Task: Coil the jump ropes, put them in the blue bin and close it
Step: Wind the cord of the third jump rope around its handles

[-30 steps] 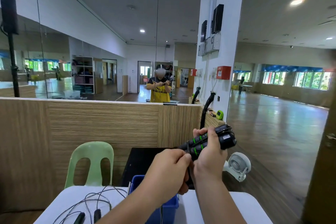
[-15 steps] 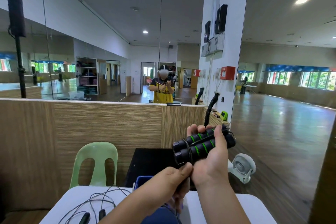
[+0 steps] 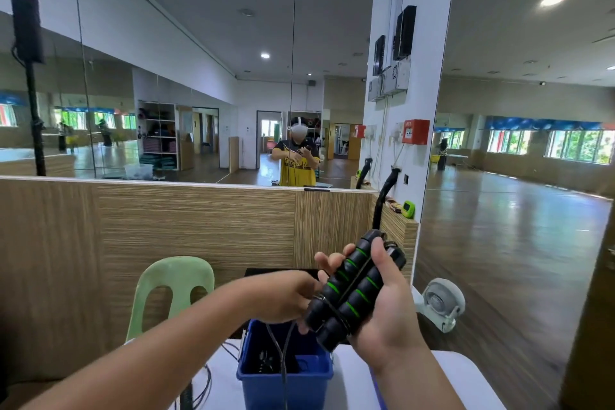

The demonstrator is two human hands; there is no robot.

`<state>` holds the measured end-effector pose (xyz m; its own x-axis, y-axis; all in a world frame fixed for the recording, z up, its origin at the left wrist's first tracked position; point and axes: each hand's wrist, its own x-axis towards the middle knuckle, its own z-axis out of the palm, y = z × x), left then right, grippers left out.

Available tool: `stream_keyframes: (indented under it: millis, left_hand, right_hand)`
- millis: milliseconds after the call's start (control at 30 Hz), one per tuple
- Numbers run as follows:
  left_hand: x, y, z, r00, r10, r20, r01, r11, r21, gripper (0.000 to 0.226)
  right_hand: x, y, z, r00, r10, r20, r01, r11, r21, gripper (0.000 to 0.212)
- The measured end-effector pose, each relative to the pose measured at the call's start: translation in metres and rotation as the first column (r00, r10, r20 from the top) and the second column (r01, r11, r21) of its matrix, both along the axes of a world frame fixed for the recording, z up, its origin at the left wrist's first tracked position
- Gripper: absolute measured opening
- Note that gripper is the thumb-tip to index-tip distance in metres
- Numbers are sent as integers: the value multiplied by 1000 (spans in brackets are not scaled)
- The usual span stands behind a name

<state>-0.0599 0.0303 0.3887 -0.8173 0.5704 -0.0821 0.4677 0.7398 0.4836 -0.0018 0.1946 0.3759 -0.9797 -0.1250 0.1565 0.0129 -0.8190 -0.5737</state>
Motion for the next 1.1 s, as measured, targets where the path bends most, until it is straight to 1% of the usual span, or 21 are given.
stream_keyframes:
  millis: [100,167,233,300,400,467,533,600,667,733,800,867,933,1000,1067,1100]
  left_hand:
    - [-3,1,14,996,-24,84,21,999,41,20]
    - [-6,0,24,996,-16,85,13,999,33,19]
    - [-8,1,30,997,11,82,-12,1000,11,18]
    - [-7,6,35,985,52,163,-62,997,54,21]
    - [-5,17,38,925,153,349,-229,955,188,24]
    - [-2,25,37,869,231,437,-373,887,272,25]
    - [2,33,33,828,275,488,-466,821,329,28]
    - [8,41,26,796,289,532,-534,749,392,29]
    - [17,48,20,792,289,538,-573,657,490,31]
    - [25,54,10,804,282,523,-585,529,615,33]
    - [33,63,-4,810,278,517,-587,376,717,37]
    - [41,74,-19,795,253,551,-602,220,768,38]
    - [47,85,-31,765,206,610,-636,89,767,37]
    - [50,92,-43,742,176,647,-659,16,752,40]
    - [53,94,-52,743,184,644,-654,-4,756,47]
    - [54,93,-56,742,197,640,-652,-10,758,51]
  right_hand:
    - [-1,2,-2,999,42,-4,-41,999,35,32]
    - [-3,5,-5,999,45,-11,-44,997,65,27]
    - [-5,7,-10,999,44,-26,-40,989,140,20]
    - [-5,8,-11,999,26,-26,-20,973,232,15]
    - [-8,10,-14,999,-32,-22,38,950,310,21]
    - [-11,11,-18,992,-115,-49,125,932,341,9]
    - [-16,11,-23,975,-210,-67,220,929,298,2]
    - [-20,11,-25,950,-303,-77,313,913,261,10]
    - [-23,11,-25,925,-368,-89,379,898,223,9]
    - [-26,12,-30,898,-425,-111,439,877,193,11]
    - [-30,12,-33,856,-501,-126,516,841,161,11]
    - [-33,11,-31,814,-561,-147,578,806,126,11]
    - [-34,6,-28,779,-609,-152,625,773,110,15]
    - [-33,1,-25,756,-634,-165,651,754,90,29]
    - [-27,-3,-21,761,-629,-155,643,764,56,45]
    - [-27,-4,-21,778,-614,-134,622,782,27,49]
